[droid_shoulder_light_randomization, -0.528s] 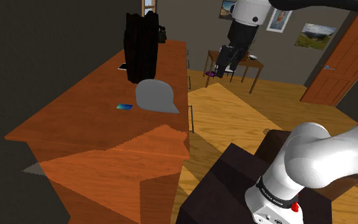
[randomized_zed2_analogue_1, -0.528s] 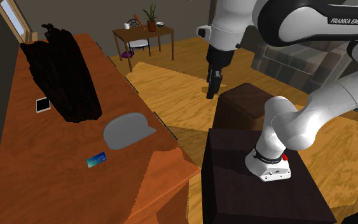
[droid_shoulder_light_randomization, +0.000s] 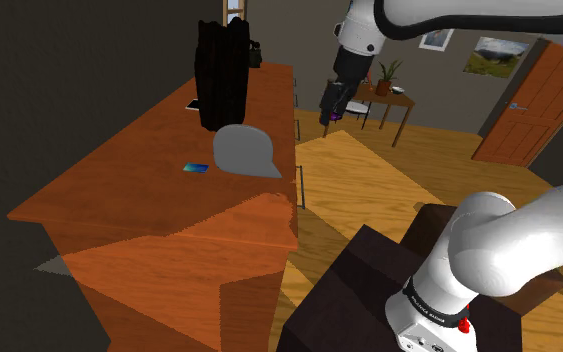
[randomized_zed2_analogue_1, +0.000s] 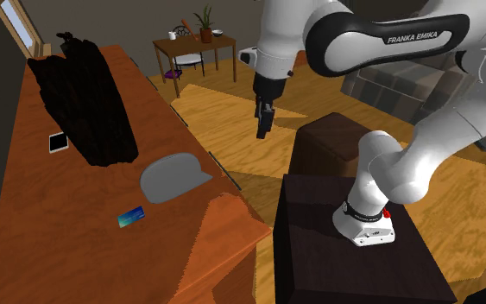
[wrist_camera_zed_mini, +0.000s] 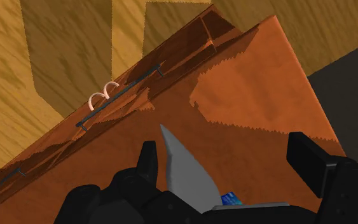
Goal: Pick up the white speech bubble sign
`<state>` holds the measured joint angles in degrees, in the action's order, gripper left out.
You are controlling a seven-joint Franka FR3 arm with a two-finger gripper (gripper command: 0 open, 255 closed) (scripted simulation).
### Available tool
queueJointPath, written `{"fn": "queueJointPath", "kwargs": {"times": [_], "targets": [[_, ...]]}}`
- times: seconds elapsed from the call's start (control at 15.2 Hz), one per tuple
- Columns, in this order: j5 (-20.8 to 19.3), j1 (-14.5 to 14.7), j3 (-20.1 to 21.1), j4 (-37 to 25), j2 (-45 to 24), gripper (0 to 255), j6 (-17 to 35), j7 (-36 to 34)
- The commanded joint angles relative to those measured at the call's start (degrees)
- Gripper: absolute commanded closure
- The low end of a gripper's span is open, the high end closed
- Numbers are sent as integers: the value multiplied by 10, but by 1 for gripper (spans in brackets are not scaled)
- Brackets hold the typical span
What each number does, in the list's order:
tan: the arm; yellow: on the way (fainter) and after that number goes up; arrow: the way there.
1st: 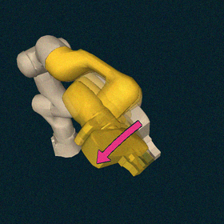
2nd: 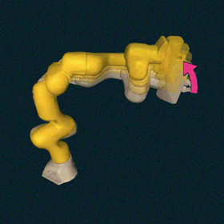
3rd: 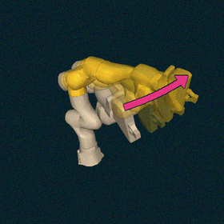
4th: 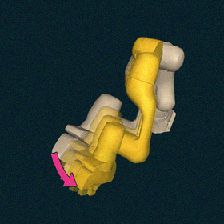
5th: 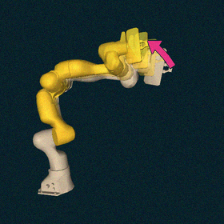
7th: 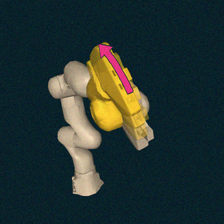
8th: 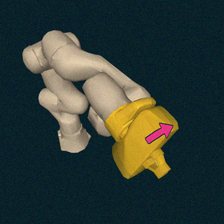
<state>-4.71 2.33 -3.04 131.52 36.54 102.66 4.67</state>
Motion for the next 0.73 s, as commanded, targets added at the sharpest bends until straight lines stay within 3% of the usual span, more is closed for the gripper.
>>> {"fn": "queueJointPath", "kwargs": {"times": [0.0, 0.66], "targets": [[-2, 6, -18, -8, -36, 0, 35, 37], [42, 43, -85, -98, -236, 0, 167, 218]]}}
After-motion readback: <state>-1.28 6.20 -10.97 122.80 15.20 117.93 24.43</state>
